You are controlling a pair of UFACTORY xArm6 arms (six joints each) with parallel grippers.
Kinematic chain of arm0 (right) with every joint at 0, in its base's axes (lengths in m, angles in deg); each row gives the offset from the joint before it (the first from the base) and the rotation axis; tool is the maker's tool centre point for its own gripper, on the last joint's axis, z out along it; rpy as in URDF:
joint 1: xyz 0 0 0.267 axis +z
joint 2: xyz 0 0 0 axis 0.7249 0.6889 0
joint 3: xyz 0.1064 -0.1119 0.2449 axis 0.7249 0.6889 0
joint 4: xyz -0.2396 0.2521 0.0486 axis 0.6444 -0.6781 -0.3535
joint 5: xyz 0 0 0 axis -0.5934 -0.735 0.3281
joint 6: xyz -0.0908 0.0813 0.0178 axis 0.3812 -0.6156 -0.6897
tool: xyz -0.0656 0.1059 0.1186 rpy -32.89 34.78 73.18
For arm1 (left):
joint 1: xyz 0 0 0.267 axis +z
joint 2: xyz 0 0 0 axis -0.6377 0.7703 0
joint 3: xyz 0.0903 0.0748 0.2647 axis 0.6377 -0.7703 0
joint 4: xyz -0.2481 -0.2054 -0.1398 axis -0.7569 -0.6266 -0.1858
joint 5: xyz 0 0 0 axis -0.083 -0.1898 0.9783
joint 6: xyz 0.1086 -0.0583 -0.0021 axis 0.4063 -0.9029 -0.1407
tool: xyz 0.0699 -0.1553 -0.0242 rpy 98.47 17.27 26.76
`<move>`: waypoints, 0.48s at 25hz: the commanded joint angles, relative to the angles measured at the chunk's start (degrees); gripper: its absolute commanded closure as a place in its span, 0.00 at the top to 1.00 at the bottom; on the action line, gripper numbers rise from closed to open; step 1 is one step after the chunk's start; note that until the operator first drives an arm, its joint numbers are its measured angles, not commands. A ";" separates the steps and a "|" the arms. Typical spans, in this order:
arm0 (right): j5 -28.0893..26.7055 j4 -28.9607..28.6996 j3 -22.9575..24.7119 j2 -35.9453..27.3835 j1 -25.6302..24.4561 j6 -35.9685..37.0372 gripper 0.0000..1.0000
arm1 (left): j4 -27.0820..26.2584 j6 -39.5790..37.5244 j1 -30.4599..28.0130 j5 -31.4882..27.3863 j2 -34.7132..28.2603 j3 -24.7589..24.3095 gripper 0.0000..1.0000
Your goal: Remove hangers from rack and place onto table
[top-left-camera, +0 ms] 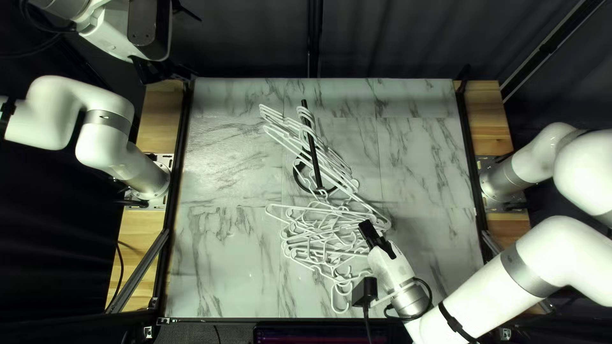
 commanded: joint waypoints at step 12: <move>9.34 -5.17 3.89 -4.80 0.31 5.82 0.06 | 0.00 0.00 0.00 0.00 0.00 0.00 1.00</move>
